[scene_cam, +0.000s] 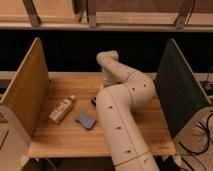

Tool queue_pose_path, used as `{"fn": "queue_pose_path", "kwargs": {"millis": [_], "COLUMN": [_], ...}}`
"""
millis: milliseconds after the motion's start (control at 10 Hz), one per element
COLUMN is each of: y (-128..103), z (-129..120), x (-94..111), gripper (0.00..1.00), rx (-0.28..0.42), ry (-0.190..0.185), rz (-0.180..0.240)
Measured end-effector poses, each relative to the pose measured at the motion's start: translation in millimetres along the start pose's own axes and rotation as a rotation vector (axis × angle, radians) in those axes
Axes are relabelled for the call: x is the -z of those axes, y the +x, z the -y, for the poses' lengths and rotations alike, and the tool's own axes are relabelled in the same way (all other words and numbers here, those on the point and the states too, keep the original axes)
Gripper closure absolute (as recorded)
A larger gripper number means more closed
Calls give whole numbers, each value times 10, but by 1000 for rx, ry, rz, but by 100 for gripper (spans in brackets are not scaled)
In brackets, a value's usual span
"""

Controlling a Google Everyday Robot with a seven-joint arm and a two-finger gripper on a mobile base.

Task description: Pick up the ceramic bowl

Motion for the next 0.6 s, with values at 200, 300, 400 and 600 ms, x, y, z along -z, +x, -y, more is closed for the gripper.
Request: {"fn": "queue_pose_path", "kwargs": {"millis": [200, 300, 400, 600], "y": [-26, -52, -82, -147], "z": [-14, -3, 4, 32], "x": [-9, 8, 44, 149], "gripper": [43, 55, 65, 85], "rx": [18, 23, 28, 32], "ry": [-21, -23, -25, -22], "rz": [-4, 2, 14, 46]}}
